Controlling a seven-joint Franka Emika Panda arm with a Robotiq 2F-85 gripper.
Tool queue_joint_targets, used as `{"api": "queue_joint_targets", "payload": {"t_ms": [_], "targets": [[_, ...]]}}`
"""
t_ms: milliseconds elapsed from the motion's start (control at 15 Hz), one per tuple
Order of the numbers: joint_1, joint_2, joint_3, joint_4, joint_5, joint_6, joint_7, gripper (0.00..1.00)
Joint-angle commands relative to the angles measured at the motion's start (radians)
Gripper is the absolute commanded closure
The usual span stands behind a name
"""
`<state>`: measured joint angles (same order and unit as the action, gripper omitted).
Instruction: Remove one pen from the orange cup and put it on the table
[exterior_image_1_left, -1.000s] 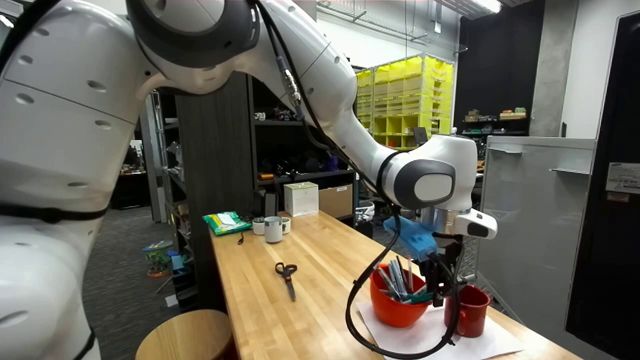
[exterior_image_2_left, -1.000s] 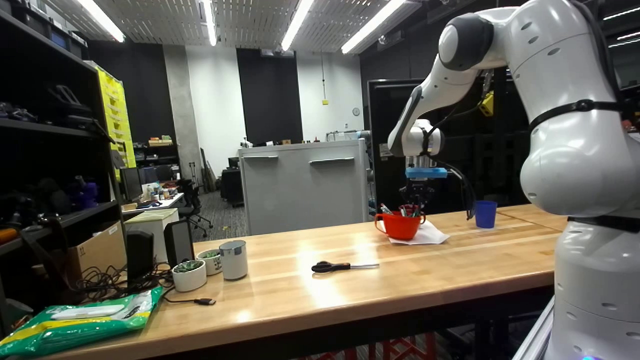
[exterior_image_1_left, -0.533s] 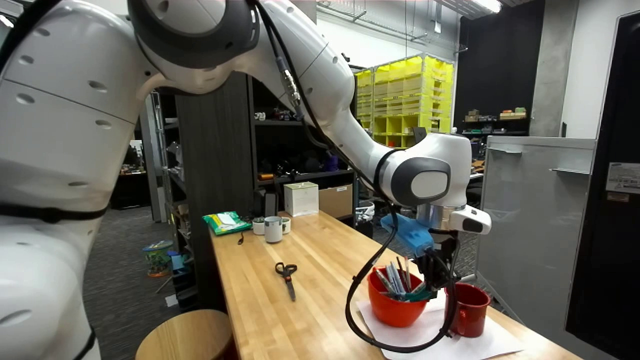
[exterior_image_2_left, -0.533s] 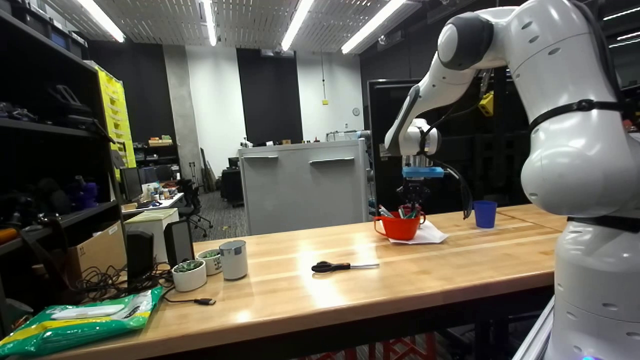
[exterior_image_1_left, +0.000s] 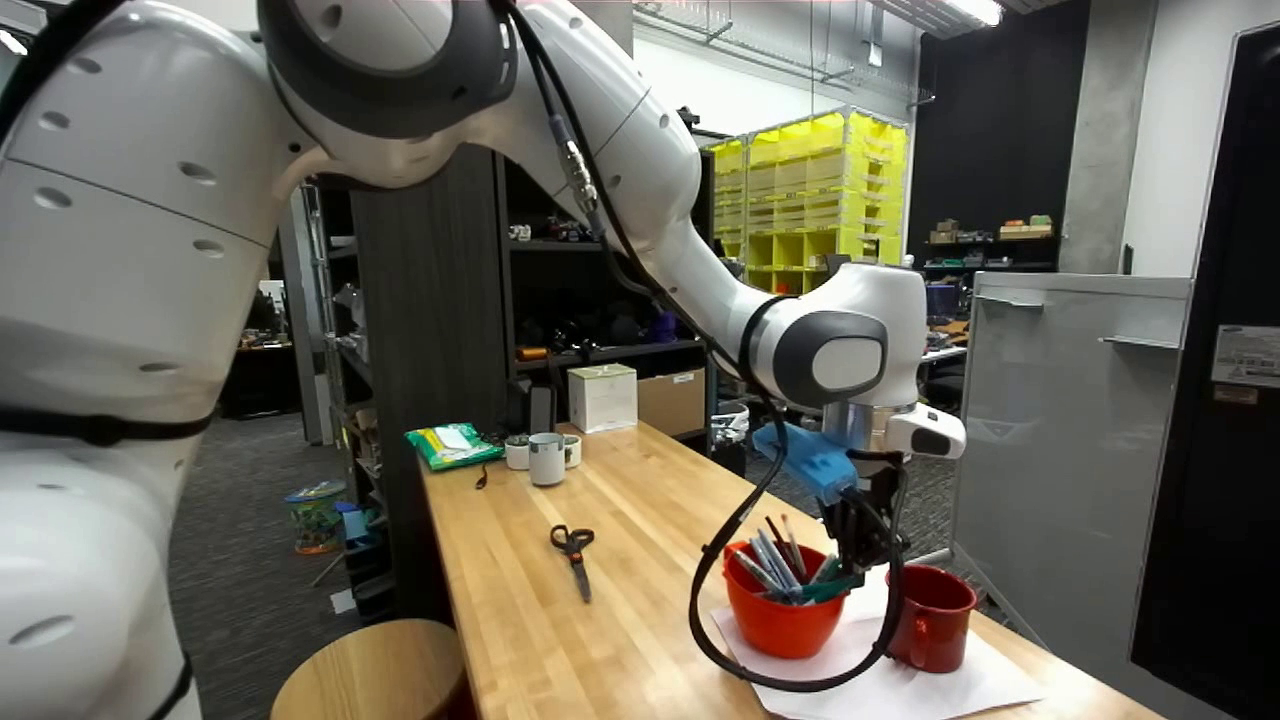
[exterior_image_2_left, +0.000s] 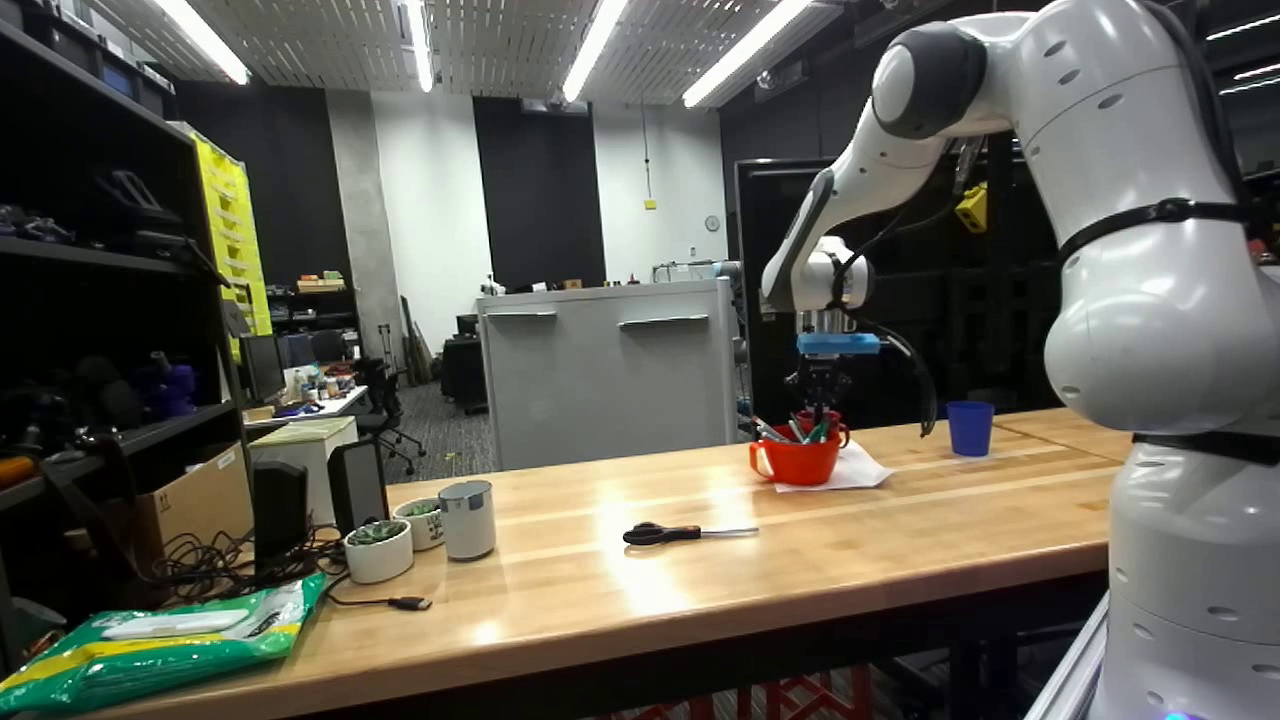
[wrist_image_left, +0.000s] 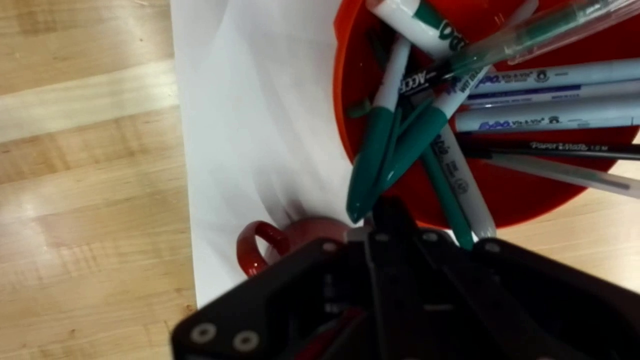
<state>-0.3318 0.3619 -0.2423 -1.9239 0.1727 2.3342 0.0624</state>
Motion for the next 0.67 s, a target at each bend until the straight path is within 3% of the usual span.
{"api": "queue_joint_targets", "payload": {"t_ms": [0, 600], "targets": [[0.016, -0.032, -0.001, -0.031, -0.019, 0.006, -0.001, 0.64], [0.034, -0.067, -0.018, -0.061, -0.048, -0.003, 0.043, 0.02]]}}
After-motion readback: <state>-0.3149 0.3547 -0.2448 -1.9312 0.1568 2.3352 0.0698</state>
